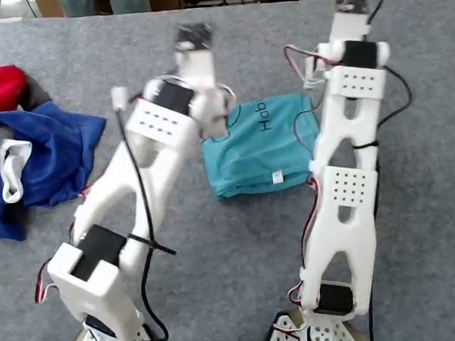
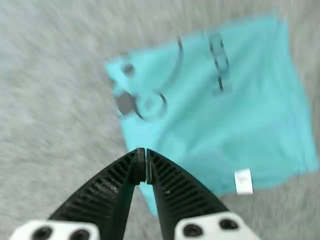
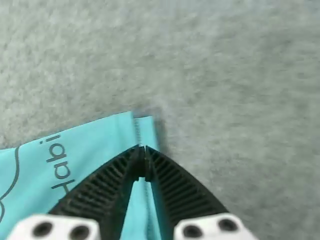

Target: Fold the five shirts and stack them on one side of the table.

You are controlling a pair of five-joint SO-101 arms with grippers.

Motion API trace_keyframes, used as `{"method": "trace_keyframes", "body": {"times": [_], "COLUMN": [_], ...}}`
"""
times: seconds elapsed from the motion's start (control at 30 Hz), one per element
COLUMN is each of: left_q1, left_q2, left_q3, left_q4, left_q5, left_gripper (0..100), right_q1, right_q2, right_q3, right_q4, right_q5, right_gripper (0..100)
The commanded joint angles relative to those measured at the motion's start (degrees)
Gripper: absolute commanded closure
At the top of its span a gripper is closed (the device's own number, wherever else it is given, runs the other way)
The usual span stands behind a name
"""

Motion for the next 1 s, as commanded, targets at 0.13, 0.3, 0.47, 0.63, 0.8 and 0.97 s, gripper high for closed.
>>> {"method": "trace_keyframes", "body": {"times": [0.13, 0.3, 0.47, 0.63, 0.8, 0.97], "left_q1": [-8.75, -11.65, -14.2, -14.55, -10.68, -6.81], "left_q2": [7.47, 17.23, 20.66, 20.13, 21.01, 25.41], "left_q3": [-2.42, -2.86, -8.04, -10.86, -20.35, -23.87], "left_q4": [-5.98, -10.29, -8.35, -8.53, -2.37, -3.52], "left_q5": [-0.44, -0.26, -0.88, -0.79, -0.79, -0.26], "left_gripper": [97, 97, 97, 97, 97, 97], "right_q1": [5.19, 4.75, 2.73, -1.76, -4.48, -4.4], "right_q2": [-22.11, -40.84, -51.21, -53.14, -52.79, -52.7], "right_q3": [23.78, 54.37, 79.78, 89.63, 87.08, 87.16], "right_q4": [0.62, 0.44, -8.09, -13.71, -16.53, -18.29], "right_q5": [-0.09, 4.13, 3.43, 0.35, -3.08, -3.16], "right_gripper": [98.3, 98.2, 96.7, 81.7, 98.9, 98.4]}}
